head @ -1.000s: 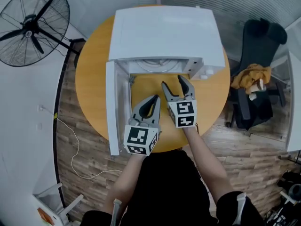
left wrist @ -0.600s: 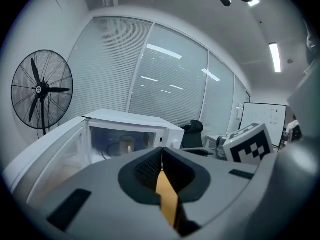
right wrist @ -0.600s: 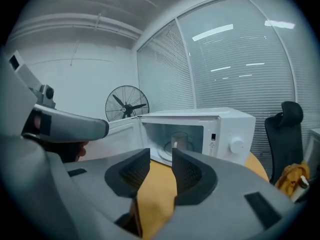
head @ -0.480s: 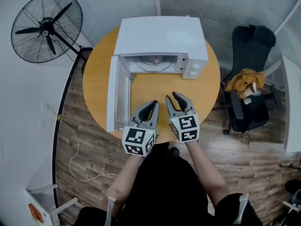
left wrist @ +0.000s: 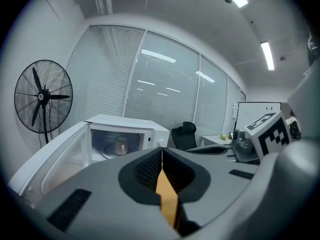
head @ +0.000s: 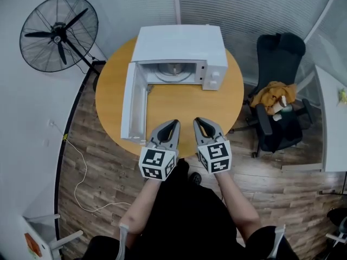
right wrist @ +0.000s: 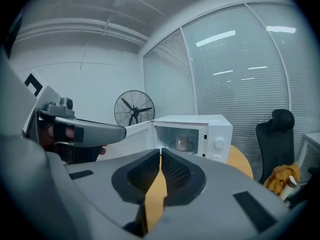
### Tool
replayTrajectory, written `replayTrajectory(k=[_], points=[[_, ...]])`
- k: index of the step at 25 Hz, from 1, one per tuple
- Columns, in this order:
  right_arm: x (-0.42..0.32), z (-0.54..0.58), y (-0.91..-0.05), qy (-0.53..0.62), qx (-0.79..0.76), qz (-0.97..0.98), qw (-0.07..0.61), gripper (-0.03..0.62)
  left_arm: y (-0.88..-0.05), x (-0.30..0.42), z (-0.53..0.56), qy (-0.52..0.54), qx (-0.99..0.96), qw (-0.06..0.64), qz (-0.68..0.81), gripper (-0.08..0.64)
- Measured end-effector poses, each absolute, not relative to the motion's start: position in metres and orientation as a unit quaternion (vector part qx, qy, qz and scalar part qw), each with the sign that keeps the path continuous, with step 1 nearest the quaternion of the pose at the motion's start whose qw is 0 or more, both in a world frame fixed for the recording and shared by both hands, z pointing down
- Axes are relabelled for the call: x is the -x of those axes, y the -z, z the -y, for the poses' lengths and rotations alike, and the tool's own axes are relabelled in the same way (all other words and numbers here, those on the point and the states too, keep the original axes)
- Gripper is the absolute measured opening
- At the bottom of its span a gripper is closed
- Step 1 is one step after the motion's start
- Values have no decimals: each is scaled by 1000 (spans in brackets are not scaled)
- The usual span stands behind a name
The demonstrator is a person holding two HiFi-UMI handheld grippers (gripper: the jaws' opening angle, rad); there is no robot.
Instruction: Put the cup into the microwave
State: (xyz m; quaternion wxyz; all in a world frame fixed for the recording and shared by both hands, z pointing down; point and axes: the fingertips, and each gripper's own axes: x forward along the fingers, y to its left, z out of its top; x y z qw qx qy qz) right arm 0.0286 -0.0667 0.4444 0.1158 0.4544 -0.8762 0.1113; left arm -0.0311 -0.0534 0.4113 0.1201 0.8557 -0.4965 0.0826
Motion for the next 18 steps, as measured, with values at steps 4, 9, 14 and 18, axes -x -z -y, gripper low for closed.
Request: replayTrajectory(k=[4, 9, 14, 18], points=[[-33, 48, -441, -115, -455, 876, 114, 9, -408, 28, 41, -81, -858, 117, 493, -2], [-39, 31, -436, -122, -456, 875, 107, 9, -407, 23, 28, -83, -862, 113, 488, -2], [-45, 25, -433, -118, -456, 876, 104, 9, -406, 18, 21, -81, -862, 111, 487, -2], [-43, 20, -429, -112, -454, 878, 103, 9, -405, 20, 17, -78, -862, 109, 489, -2]])
